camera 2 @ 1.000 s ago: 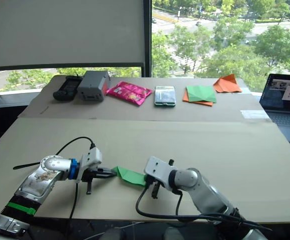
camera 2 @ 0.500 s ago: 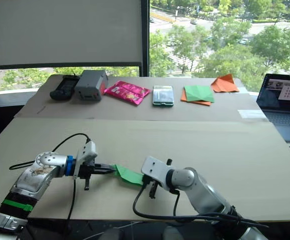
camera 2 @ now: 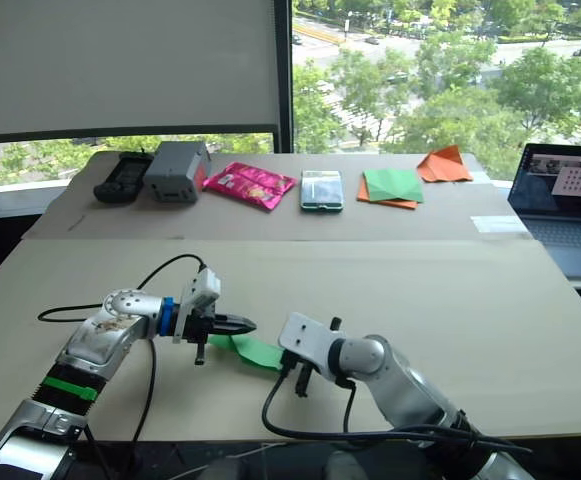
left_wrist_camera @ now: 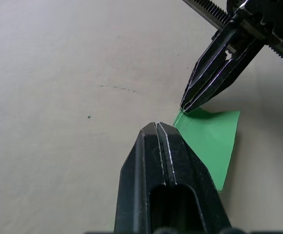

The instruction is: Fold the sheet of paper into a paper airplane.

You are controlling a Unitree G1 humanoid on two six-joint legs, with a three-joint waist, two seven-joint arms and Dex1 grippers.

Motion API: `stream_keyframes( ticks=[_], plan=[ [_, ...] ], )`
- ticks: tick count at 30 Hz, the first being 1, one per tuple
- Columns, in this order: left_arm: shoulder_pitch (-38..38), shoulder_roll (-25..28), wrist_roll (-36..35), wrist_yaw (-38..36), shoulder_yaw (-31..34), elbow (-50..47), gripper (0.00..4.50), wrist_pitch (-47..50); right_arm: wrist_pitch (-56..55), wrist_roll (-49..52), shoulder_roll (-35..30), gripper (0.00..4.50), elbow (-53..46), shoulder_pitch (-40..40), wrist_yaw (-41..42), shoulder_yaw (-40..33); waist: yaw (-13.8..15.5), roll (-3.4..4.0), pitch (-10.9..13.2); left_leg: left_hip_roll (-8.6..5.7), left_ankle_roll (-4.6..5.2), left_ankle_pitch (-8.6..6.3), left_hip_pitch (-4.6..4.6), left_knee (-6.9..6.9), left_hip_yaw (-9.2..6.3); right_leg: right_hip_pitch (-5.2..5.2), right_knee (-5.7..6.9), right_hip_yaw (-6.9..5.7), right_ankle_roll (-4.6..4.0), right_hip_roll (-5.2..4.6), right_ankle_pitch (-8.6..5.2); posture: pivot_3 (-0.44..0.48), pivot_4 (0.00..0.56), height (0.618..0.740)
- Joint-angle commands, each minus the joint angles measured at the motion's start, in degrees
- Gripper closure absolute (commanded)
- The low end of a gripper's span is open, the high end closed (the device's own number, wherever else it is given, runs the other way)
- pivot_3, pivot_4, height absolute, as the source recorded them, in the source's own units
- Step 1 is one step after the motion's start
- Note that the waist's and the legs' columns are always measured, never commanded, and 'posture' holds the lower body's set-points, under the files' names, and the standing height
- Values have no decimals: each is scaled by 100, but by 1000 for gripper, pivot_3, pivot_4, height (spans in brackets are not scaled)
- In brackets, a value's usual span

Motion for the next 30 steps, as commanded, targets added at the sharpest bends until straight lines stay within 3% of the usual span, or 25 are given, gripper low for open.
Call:
stream_keyframes(
  ticks=[1, 14, 30],
  plan=[
    [-24, -25, 236, -21, -112, 59, 4500, -364, 624, -184, -140, 4492, 484, 244, 9, 286, 1, -2, 1, 0, 0, 0, 0, 0, 0, -1, 0, 0, 0, 0, 0, 0, 150, 740],
    [133, 140, 944, -49, -445, 577, 4500, -924, 763, -149, -62, 4492, 426, 184, -17, 304, -14, 10, -8, 1, -1, -1, 1, -2, 0, 0, 1, 0, 0, -1, 0, 0, 150, 740],
    [497, 737, 925, -134, -142, 712, 4500, -1084, 819, -107, -78, 4492, 392, 170, -18, 307, -32, 20, -20, 2, -3, -2, 8, -15, 0, -1, 1, 0, -1, -1, -1, 0, 150, 740]
  ],
)
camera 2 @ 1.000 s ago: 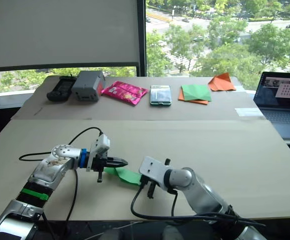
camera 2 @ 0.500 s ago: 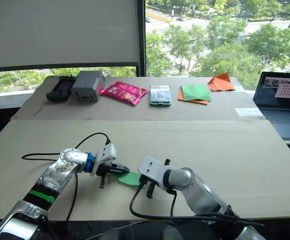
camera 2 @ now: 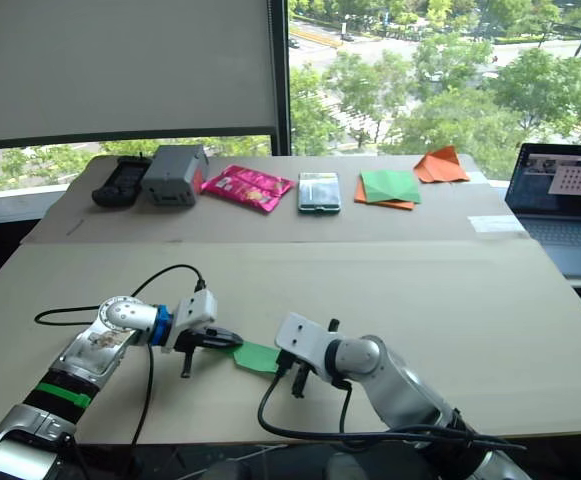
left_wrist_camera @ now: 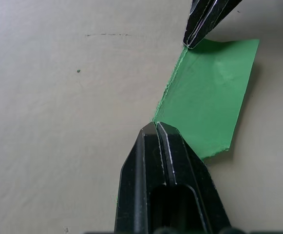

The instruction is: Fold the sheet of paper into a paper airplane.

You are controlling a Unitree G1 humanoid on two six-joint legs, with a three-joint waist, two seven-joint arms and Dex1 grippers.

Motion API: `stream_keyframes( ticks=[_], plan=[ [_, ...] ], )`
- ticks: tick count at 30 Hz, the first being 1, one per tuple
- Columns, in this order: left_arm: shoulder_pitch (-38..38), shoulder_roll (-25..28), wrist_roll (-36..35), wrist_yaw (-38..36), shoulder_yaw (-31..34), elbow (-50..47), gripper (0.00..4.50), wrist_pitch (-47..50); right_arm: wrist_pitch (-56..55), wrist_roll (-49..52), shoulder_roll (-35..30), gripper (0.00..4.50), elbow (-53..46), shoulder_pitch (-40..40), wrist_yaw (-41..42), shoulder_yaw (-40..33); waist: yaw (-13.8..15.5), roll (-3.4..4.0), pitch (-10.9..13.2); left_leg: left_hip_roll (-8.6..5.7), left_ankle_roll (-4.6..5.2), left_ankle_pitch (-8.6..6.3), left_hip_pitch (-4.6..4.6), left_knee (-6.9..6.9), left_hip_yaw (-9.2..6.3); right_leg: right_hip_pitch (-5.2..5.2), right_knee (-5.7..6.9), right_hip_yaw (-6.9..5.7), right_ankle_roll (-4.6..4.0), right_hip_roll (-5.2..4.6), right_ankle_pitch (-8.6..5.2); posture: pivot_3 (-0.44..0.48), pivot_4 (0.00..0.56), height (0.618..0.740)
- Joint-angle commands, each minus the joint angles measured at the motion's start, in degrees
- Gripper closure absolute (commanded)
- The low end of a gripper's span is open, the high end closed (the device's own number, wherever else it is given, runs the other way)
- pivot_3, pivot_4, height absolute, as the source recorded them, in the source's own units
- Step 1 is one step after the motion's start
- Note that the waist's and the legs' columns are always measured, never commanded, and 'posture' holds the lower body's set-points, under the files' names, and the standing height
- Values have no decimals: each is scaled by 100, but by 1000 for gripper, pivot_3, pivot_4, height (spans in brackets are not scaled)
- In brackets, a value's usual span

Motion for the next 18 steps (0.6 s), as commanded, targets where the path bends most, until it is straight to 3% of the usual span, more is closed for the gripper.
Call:
stream_keyframes(
  ticks=[1, 18],
  plan=[
    [286, 229, 260, 2, -65, 320, 4500, 144, 500, -99, -165, 4492, 459, 234, 48, 205, 2, 3, 1, 0, -1, 0, 0, 0, 0, 0, 0, 0, 0, 0, 0, 0, 150, 740],
    [377, 221, 131, 124, 255, 188, 4500, 236, 344, 13, -42, 4492, 374, 191, 6, -59, 15, 12, 6, 0, -27, -17, 0, -1, 1, -2, 0, 0, -2, -1, -1, 0, 150, 740]
  ],
)
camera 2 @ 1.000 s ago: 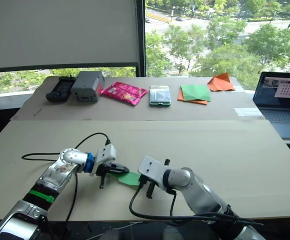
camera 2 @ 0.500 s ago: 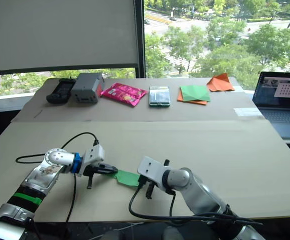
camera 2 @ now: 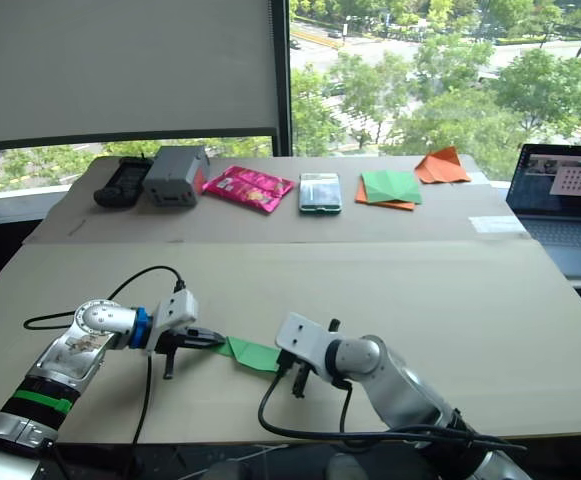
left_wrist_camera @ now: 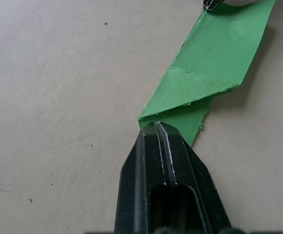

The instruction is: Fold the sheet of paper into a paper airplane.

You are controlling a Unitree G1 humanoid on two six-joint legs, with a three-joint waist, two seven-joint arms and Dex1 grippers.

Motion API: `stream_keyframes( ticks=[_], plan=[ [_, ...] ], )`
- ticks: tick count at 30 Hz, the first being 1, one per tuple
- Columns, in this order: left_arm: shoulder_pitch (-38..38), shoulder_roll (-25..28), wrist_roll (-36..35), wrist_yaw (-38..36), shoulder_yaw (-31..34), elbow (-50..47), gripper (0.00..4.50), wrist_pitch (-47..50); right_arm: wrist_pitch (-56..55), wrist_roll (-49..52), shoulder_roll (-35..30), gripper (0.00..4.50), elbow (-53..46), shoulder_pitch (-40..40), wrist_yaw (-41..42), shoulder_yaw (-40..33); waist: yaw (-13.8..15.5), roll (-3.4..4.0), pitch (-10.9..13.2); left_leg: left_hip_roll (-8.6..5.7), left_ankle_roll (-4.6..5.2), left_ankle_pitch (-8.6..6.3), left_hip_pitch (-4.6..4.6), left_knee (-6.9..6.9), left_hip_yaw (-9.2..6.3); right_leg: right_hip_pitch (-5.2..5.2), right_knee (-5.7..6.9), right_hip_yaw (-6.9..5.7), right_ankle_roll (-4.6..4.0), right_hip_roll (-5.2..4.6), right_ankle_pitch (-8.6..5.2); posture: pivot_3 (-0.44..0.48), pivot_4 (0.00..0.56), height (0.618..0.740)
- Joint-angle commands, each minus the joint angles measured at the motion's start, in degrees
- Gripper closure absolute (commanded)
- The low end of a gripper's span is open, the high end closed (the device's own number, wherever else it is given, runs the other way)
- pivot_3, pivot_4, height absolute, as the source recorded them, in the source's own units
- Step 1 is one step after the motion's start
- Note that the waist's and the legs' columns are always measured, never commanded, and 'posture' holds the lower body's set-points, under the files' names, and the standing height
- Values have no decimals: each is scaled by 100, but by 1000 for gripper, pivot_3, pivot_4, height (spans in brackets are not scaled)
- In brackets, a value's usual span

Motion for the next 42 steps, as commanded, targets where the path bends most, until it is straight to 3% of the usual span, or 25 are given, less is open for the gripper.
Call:
stream_keyframes(
  ticks=[1, 5, 6, 15, 22, 24, 27, 36, 42],
  plan=[
    [163, 10, 75, 106, -10, 96, 4500, 289, 303, 45, -3, 4492, 305, 175, -12, -91, 1, 0, 0, 0, 0, 0, 0, 0, 0, -1, 0, 0, 0, 0, 0, 0, 150, 740],
    [236, 16, -254, 105, 248, -359, 4500, 609, 260, 369, 248, 4492, -86, 157, -55, -638, -16, -3, 26, 1, 0, 0, -2, -2, -1, -7, 1, -1, 0, 1, 0, 0, 150, 740],
    [290, 26, -425, 133, 401, -560, 4500, 795, 253, 516, 313, 3879, -286, 174, -54, -863, -16, -4, 43, 1, 0, 0, -4, -2, -1, -9, 2, 0, 0, 2, 0, 0, 150, 740],
    [924, 369, -1769, 231, 1450, -2100, 4500, 2309, -124, 1476, 547, 832, -1585, 443, -28, -2197, -44, -18, 137, 7, 31, 19, -16, -18, -7, -15, 0, -5, 4, 5, 3, 0, 150, 740],
    [1383, 611, -2614, 276, 2178, -2758, 4500, 2923, -359, 1995, 372, 832, -2112, 1087, 73, -2610, -31, -23, 177, 8, -15, -9, -12, -21, -6, -18, -16, -5, -2, -1, 0, 0, 150, 740],
    [1544, 711, -2715, 319, 2332, -2904, 3907, 3013, -384, 2104, 310, 788, -2215, 1232, 71, -2688, -35, -21, 179, 11, -22, -13, -12, -21, -5, -21, -29, -6, -4, -2, -1, 0, 150, 740],
    [1697, 773, -2851, 364, 2395, -3041, 3024, 3121, -409, 2222, 225, 20, -2280, 1338, 76, -2676, -36, -8, 179, 12, -23, -14, -12, -22, -2, -21, -41, -5, -4, -4, -1, 0, 150, 740],
    [1814, 750, -3000, 587, 2376, -3133, 34, 3186, -583, 2396, 54, 0, -2185, 1483, 283, -2256, -32, -8, 182, 12, -23, -14, -15, -22, 1, -20, -61, -4, -4, -5, -1, 0, 150, 740],
    [1826, 778, -2856, 674, 2281, -3103, 34, 3008, -907, 2294, -4, 0, -1705, 1268, 579, -1616, -34, -10, 182, 13, -24, -14, -17, -23, 3, -19, -75, -4, -4, -6, -1, 0, 150, 740]
  ],
)
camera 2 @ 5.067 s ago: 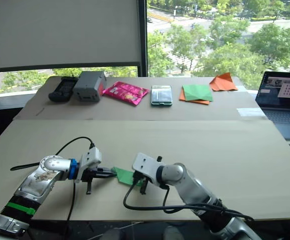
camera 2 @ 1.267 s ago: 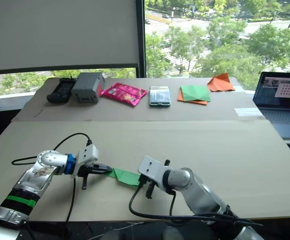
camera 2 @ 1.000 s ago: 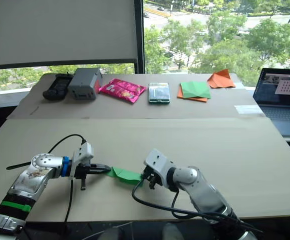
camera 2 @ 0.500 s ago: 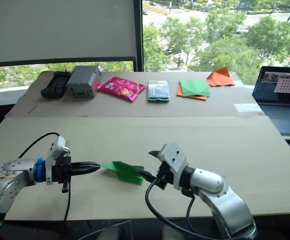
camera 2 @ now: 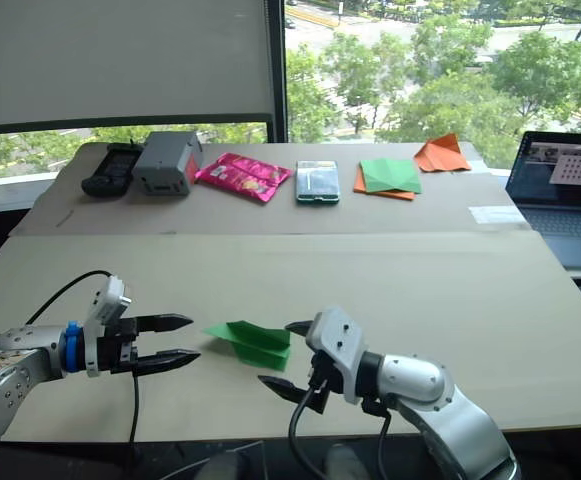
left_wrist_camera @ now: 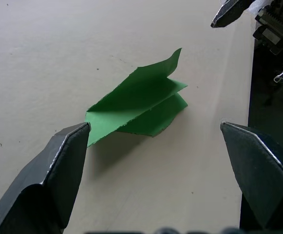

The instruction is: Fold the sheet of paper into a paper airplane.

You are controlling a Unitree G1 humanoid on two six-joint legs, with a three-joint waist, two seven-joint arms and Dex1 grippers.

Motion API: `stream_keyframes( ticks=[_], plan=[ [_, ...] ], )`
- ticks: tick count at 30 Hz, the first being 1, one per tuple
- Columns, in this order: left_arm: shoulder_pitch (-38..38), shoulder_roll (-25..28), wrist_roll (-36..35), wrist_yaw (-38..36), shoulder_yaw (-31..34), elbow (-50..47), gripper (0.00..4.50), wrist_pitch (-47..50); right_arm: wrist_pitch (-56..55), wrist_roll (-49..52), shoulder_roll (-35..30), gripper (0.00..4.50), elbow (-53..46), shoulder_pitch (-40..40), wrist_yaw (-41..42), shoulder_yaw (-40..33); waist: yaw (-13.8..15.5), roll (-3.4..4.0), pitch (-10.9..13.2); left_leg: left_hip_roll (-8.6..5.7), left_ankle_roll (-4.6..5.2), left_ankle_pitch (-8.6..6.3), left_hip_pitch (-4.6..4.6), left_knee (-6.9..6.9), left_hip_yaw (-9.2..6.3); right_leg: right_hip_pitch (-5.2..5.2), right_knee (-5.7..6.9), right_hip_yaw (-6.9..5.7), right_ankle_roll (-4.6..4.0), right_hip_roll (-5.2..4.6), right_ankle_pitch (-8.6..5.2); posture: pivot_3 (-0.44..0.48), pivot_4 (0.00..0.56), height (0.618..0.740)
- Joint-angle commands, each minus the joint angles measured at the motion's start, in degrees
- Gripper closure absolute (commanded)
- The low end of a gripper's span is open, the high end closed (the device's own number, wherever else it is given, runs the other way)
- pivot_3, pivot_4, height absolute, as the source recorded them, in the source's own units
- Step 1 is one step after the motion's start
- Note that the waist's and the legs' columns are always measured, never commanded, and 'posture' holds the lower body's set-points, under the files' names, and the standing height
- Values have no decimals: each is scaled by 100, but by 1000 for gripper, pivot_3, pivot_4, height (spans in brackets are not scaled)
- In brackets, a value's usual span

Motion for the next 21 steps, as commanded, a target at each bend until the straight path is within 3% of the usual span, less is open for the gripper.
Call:
stream_keyframes(
  ticks=[1, 10, 17, 21],
  plan=[
    [-33, 69, 11, -10, -9, -131, 34, -113, -253, 103, 90, 0, 249, -267, 237, 303, -5, 0, 0, 0, 0, 0, -1, 0, 1, 0, -1, 1, 0, 0, 0, 0, 150, 740],
    [-83, 64, 36, -28, -83, -120, 34, -112, -623, -294, 339, 0, 1530, -1001, 358, 715, 1, -1, -1, -1, 3, 2, -1, 1, 4, 4, 0, 1, -1, 2, 1, 0, 150, 740],
    [-38, 35, 122, 36, -133, -139, 34, -225, -601, -450, 471, 0, 1979, -1259, 325, 720, -3, 2, -5, -1, 25, 15, 0, 1, 4, 9, 6, 1, 2, 5, 6, 0, 150, 740],
    [-31, 19, 110, 80, -142, -132, 0, -257, -640, -488, 642, 1201, 2207, -1407, 256, 653, -5, 1, -7, -1, 36, 22, 2, 1, 3, 10, 8, 1, 3, 6, 8, 0, 150, 740]
  ],
)
